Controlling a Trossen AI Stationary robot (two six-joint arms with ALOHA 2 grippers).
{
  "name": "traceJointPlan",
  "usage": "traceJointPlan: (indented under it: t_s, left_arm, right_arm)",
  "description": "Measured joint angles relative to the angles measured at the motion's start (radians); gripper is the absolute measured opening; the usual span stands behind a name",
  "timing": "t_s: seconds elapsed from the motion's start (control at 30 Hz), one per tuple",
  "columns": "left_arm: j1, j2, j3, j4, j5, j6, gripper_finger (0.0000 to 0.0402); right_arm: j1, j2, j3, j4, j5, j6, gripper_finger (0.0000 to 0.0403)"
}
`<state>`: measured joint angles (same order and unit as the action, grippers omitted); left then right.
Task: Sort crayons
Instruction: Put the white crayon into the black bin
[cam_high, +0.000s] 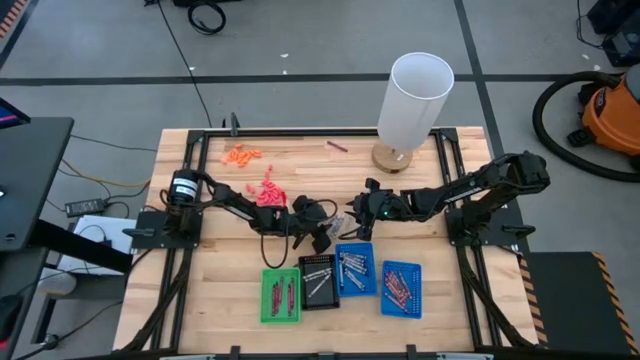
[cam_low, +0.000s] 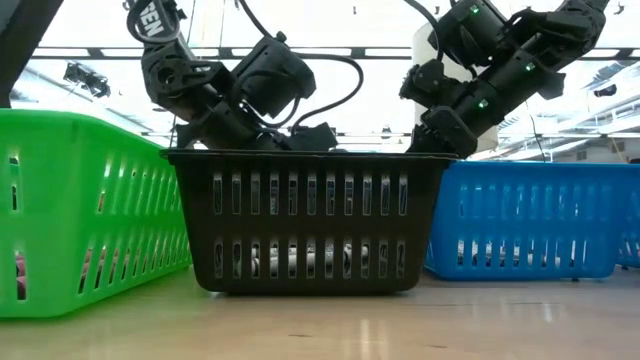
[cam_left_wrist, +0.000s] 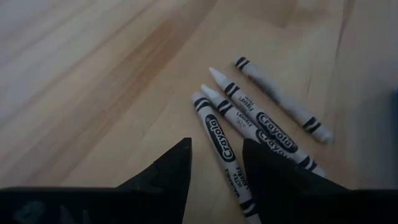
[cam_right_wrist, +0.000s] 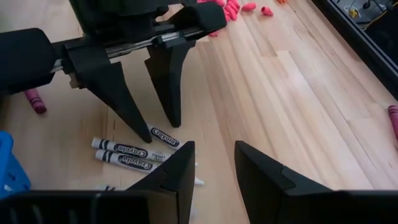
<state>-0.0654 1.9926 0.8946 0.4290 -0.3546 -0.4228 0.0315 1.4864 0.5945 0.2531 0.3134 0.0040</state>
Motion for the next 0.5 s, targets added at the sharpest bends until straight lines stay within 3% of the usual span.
traceJointPlan:
  t_s: [0.13,0.27,0.5]
  left_arm:
    - [0.000,0.000,0.002,-0.021,-0.005,0.030,0.0155]
    - [0.011,-0.019,0.004,-0.113,-0.003,0.053,0.0149]
    - [0.034,-0.068,0.002,-0.239,0.013,0.124,0.0094]
  right_arm:
    - [0.000,0.000,0.000,-0.005,-0.001,0.002,0.0121]
    - [0.000,-0.001,0.000,-0.095,-0.091,0.003,0.0121]
    - [0.016,-0.001,0.000,-0.250,-0.159,0.004,0.0121]
